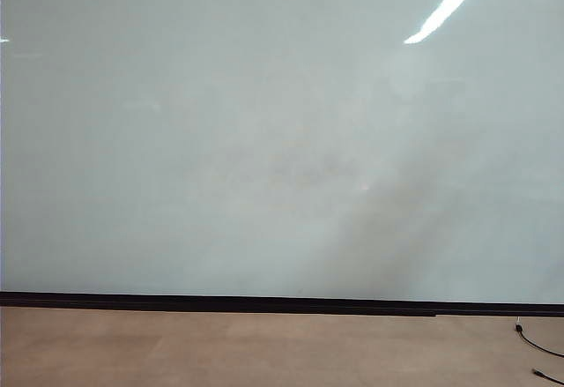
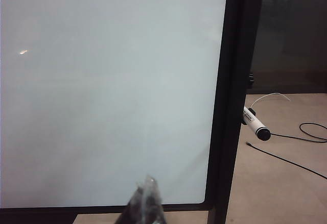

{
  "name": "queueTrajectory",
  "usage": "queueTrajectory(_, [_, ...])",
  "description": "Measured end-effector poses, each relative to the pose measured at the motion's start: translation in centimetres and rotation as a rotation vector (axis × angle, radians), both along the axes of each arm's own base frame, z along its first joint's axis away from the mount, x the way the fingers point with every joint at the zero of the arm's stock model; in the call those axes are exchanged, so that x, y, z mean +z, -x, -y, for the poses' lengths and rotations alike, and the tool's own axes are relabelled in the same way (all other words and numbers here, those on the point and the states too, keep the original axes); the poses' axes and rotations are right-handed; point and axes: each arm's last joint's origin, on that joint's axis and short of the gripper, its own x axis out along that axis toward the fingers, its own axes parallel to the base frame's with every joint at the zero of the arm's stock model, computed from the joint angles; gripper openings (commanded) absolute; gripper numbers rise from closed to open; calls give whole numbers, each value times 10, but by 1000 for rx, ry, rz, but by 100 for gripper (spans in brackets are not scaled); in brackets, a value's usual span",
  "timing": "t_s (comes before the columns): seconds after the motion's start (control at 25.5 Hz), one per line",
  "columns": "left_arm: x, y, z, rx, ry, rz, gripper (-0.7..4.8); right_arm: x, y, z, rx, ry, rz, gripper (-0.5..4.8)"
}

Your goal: Pick up the pen on the shelf to the right of the whiteboard and write the letter A.

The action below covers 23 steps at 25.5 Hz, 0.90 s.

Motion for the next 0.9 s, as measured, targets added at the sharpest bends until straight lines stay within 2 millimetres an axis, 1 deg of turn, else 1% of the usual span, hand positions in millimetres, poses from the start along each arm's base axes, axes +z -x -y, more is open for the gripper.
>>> queueTrajectory(0.71, [0, 0, 0, 0, 0, 0, -4, 0, 0, 0, -1, 0, 0, -9])
queueTrajectory(0.82, [0, 0, 0, 0, 0, 0, -5, -4, 0, 2, -78, 10, -45, -9])
queueTrajectory(0.86, [0, 0, 0, 0, 0, 0, -4, -11, 1, 6, -196, 16, -112, -9])
queueTrajectory(0.9, [0, 0, 0, 0, 0, 0, -4, -13, 1, 7, -243, 20, -138, -9])
